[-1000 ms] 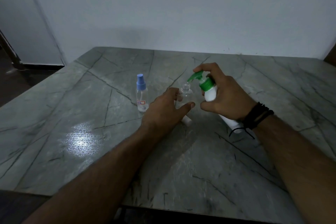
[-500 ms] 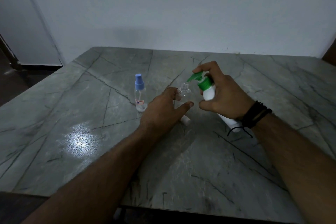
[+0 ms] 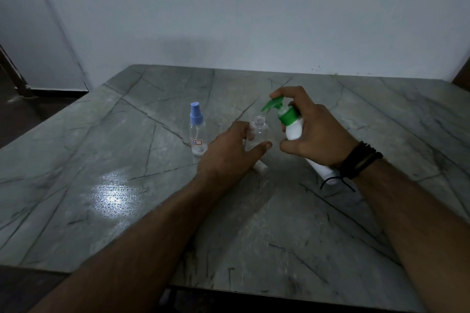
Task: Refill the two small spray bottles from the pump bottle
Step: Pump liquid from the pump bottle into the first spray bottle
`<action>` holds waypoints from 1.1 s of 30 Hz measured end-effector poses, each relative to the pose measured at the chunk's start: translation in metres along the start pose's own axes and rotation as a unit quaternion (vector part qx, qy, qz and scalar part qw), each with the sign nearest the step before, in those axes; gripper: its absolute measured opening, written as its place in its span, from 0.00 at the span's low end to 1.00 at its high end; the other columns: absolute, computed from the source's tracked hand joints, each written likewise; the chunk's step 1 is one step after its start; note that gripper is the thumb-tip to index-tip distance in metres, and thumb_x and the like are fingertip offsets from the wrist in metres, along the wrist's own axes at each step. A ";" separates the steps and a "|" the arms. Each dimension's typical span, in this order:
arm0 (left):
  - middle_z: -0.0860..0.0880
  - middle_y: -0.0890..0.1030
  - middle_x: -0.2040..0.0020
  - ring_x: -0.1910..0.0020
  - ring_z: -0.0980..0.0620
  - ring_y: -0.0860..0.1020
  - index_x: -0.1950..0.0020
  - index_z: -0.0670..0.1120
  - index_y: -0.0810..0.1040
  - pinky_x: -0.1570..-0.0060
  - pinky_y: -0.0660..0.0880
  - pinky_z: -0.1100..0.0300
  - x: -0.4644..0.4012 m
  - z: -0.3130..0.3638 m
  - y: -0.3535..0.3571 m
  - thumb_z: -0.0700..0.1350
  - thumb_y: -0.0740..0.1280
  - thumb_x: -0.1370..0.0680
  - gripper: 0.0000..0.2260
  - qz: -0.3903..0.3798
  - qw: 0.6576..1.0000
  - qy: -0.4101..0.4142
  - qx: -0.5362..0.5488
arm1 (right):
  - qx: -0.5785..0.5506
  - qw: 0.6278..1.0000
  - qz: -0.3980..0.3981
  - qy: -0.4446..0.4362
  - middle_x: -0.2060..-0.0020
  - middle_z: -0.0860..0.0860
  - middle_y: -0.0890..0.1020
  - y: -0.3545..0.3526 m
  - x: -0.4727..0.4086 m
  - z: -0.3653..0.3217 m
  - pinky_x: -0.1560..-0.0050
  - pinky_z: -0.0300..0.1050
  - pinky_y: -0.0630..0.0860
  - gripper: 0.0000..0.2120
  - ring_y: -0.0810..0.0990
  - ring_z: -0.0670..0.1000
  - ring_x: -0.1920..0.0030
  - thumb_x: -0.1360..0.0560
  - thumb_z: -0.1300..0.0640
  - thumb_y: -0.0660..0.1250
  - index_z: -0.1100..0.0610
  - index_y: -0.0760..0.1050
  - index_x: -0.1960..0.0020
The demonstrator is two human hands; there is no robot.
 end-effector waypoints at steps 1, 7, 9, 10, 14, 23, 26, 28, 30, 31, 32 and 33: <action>0.54 0.76 0.36 0.49 0.59 0.70 0.36 0.52 0.70 0.53 0.67 0.61 0.000 0.000 0.000 0.61 0.67 0.24 0.22 0.000 1.000 0.000 0.001 | 0.002 1.000 -0.001 0.000 0.61 0.43 0.78 0.000 0.000 0.000 0.62 0.43 0.76 0.37 0.80 0.48 0.64 0.36 0.65 0.76 0.50 0.66 0.31; 0.54 0.76 0.36 0.49 0.59 0.71 0.35 0.52 0.70 0.54 0.67 0.62 0.001 0.000 0.000 0.61 0.67 0.24 0.22 0.001 1.000 0.002 0.002 | 0.003 1.000 0.000 0.005 0.60 0.43 0.78 0.001 0.000 0.000 0.62 0.42 0.76 0.35 0.80 0.47 0.63 0.36 0.65 0.76 0.51 0.66 0.33; 0.54 0.76 0.36 0.49 0.59 0.70 0.35 0.52 0.70 0.54 0.67 0.62 0.000 -0.001 0.001 0.61 0.67 0.25 0.22 0.001 1.000 0.002 0.004 | 0.003 1.000 0.002 0.002 0.60 0.42 0.78 0.001 0.000 -0.001 0.62 0.42 0.76 0.37 0.80 0.47 0.63 0.36 0.65 0.76 0.51 0.66 0.31; 0.54 0.76 0.36 0.49 0.59 0.70 0.35 0.53 0.70 0.54 0.67 0.62 0.000 -0.001 0.001 0.62 0.67 0.25 0.22 0.002 1.000 0.001 0.004 | 0.003 1.000 0.002 0.000 0.61 0.42 0.78 0.001 0.000 -0.001 0.61 0.42 0.76 0.37 0.80 0.47 0.63 0.36 0.65 0.76 0.51 0.66 0.31; 0.54 0.76 0.37 0.49 0.59 0.70 0.35 0.52 0.70 0.53 0.67 0.61 0.000 -0.001 0.000 0.61 0.67 0.24 0.22 0.002 1.000 0.001 0.000 | 0.000 1.000 0.003 0.003 0.61 0.46 0.79 0.001 0.000 0.000 0.61 0.49 0.77 0.36 0.80 0.49 0.64 0.36 0.65 0.76 0.51 0.66 0.33; 0.54 0.76 0.37 0.49 0.59 0.71 0.37 0.52 0.71 0.54 0.67 0.62 -0.001 -0.002 0.001 0.61 0.67 0.25 0.21 0.009 1.000 0.007 -0.004 | 0.000 1.000 0.004 0.005 0.61 0.45 0.79 0.001 0.000 0.000 0.62 0.48 0.77 0.36 0.80 0.49 0.64 0.36 0.64 0.75 0.50 0.66 0.32; 0.54 0.76 0.38 0.49 0.59 0.71 0.37 0.52 0.71 0.54 0.67 0.61 0.000 -0.001 0.001 0.61 0.68 0.25 0.21 0.012 1.000 0.007 -0.004 | 0.003 1.000 0.004 0.011 0.61 0.46 0.79 0.001 -0.001 0.000 0.62 0.51 0.77 0.35 0.80 0.50 0.65 0.36 0.65 0.76 0.50 0.66 0.34; 0.54 0.77 0.38 0.49 0.59 0.71 0.38 0.53 0.71 0.53 0.68 0.61 0.000 -0.002 0.001 0.62 0.67 0.25 0.21 0.013 1.000 0.009 0.000 | 0.004 1.000 0.006 0.010 0.61 0.46 0.79 0.002 -0.001 0.001 0.61 0.52 0.77 0.35 0.80 0.50 0.65 0.36 0.65 0.76 0.50 0.66 0.33; 0.54 0.77 0.38 0.49 0.59 0.71 0.38 0.53 0.71 0.54 0.68 0.62 -0.001 -0.003 0.001 0.62 0.67 0.25 0.21 0.011 1.000 0.009 0.002 | 0.004 1.000 0.006 0.009 0.61 0.45 0.79 0.002 0.000 0.001 0.61 0.53 0.78 0.37 0.80 0.52 0.64 0.36 0.65 0.75 0.49 0.66 0.31; 0.54 0.77 0.38 0.49 0.59 0.71 0.38 0.54 0.71 0.55 0.67 0.62 -0.001 -0.004 0.001 0.63 0.67 0.25 0.21 0.010 1.000 0.007 0.003 | 0.004 1.000 0.007 0.008 0.61 0.46 0.79 0.001 0.000 0.001 0.61 0.53 0.78 0.38 0.80 0.52 0.64 0.36 0.66 0.75 0.49 0.66 0.31; 0.55 0.77 0.38 0.49 0.59 0.71 0.38 0.54 0.71 0.55 0.67 0.62 -0.001 -0.004 0.001 0.63 0.67 0.25 0.21 0.010 1.000 0.006 0.003 | 0.004 1.000 0.008 0.007 0.61 0.47 0.79 0.001 0.000 0.001 0.61 0.54 0.78 0.38 0.80 0.53 0.64 0.36 0.66 0.75 0.49 0.66 0.31; 0.55 0.77 0.38 0.50 0.59 0.71 0.38 0.53 0.71 0.55 0.67 0.62 -0.001 -0.004 0.002 0.63 0.67 0.25 0.21 0.010 1.000 0.006 0.003 | 0.004 1.000 0.009 0.006 0.61 0.49 0.79 0.000 -0.001 0.001 0.61 0.54 0.78 0.37 0.80 0.53 0.64 0.36 0.66 0.76 0.50 0.66 0.31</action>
Point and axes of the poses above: each hand's wrist, its own x-axis away from the middle knuckle, its own y-axis out of the palm, z = x × y, the point moved 3 cm from there along -x, towards the middle knuckle
